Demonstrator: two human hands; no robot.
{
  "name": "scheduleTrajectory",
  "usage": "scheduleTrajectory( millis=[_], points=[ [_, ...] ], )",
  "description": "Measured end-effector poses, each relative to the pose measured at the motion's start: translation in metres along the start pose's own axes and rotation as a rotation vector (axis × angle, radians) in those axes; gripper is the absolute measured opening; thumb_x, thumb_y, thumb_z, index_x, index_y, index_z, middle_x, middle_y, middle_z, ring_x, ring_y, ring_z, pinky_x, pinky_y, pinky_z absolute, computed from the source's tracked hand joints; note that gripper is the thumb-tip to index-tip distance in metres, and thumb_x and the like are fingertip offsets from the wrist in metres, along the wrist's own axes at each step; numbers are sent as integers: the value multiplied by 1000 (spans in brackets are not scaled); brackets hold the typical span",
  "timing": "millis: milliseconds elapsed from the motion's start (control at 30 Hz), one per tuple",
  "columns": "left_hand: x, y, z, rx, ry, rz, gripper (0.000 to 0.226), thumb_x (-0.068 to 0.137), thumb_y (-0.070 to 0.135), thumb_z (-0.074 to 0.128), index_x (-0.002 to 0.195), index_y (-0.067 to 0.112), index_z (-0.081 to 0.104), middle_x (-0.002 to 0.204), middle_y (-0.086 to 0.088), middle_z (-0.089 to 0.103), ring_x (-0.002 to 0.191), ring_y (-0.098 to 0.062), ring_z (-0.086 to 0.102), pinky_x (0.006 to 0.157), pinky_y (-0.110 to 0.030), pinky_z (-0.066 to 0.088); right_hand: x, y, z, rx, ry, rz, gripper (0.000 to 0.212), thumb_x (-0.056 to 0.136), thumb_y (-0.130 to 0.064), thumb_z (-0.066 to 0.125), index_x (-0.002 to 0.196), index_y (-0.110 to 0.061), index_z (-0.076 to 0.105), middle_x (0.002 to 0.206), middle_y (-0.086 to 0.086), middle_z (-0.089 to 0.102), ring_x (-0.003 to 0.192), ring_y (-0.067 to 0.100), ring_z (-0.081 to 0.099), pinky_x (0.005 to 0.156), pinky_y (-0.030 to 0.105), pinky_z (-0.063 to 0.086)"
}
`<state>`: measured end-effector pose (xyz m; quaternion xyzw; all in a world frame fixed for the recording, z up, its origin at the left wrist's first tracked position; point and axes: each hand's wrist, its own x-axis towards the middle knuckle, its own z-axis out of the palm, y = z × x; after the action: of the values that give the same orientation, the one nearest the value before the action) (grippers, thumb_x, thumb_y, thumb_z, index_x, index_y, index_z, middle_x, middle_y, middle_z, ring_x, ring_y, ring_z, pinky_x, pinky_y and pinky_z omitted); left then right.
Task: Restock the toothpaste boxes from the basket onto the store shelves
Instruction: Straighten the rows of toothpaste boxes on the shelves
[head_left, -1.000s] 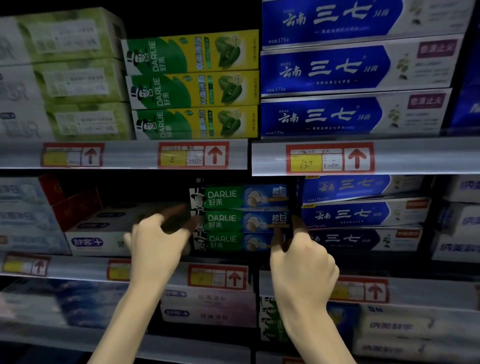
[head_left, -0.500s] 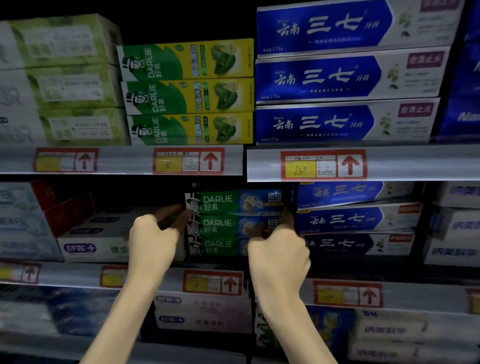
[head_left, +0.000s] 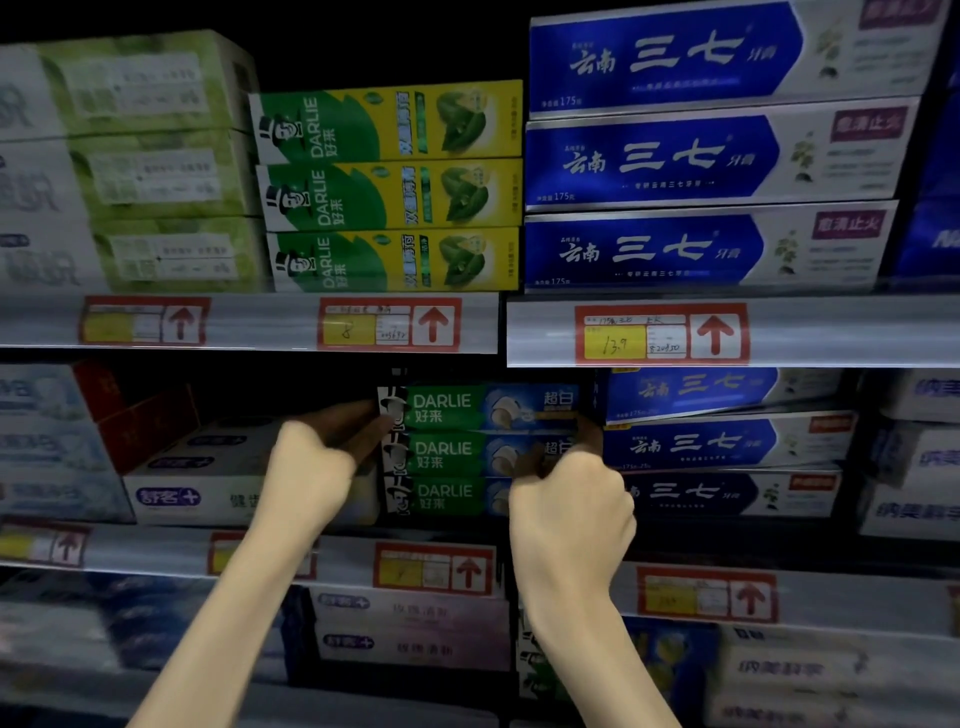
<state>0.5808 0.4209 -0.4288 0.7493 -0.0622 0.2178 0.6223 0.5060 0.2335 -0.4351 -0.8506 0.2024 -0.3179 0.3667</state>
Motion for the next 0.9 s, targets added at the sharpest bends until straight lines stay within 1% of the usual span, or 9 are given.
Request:
scheduleTrajectory(
  millis=[133,233,300,500,667,767,800,867,900],
  points=[
    [-2,1,-1,44,-34,-7,39,87,6,79,125,7,72,109,-2,72,92,-11,67,92,-30,50,-2,3,2,-181,48,-33,45,97,-14,63,139,-5,54,85,8,72,78,32,70,64,33,43],
    [-6,3,-4,57,-17,-6,38,85,4,81,122,6,73,101,1,72,87,-2,66,86,-27,51,-5,5,7,-135,153,-66,17,81,0,78,95,3,68,63,16,67,56,38,65,55,33,37],
    [-7,4,-6,69,24,-8,35,82,8,85,115,9,76,94,3,74,84,-9,70,85,-30,53,-3,7,12,-145,209,-81,22,70,6,85,81,4,66,53,16,61,44,36,60,49,31,37],
    [-10,1,-5,113,101,5,30,77,15,89,105,6,80,88,3,75,86,-19,72,90,-35,54,-1,12,15,-179,235,-116,25,69,0,89,80,3,67,52,12,61,43,34,60,50,27,33],
    [-18,4,-6,107,103,6,29,79,14,88,107,14,80,94,1,77,94,-18,73,95,-36,55,-13,9,8,-146,304,-283,51,45,-1,101,84,3,69,43,5,56,30,26,53,39,23,28],
    [-37,10,-8,135,182,77,24,84,17,84,104,28,77,83,16,75,86,-9,68,80,-20,54,-30,21,1,-82,292,-359,56,63,-23,97,108,-1,72,47,-3,60,32,19,55,35,24,36],
    [-46,10,-8,164,230,96,23,85,21,83,106,29,76,86,12,75,87,-12,68,77,-19,52,-35,28,-4,-45,275,-372,55,72,-27,92,117,-3,71,48,-6,60,32,15,54,34,24,37],
    [-66,13,-4,219,301,103,38,83,40,84,117,24,76,105,-1,74,101,-22,69,88,-30,54,-40,44,-19,25,240,-366,52,84,-33,81,129,-10,68,54,-11,62,37,7,55,39,18,39],
    [-78,17,3,214,298,98,47,79,47,84,120,26,74,111,-1,73,106,-22,67,95,-38,54,-39,53,-30,54,231,-358,50,87,-35,78,131,-13,68,60,-12,66,41,4,57,45,11,37]
  ],
)
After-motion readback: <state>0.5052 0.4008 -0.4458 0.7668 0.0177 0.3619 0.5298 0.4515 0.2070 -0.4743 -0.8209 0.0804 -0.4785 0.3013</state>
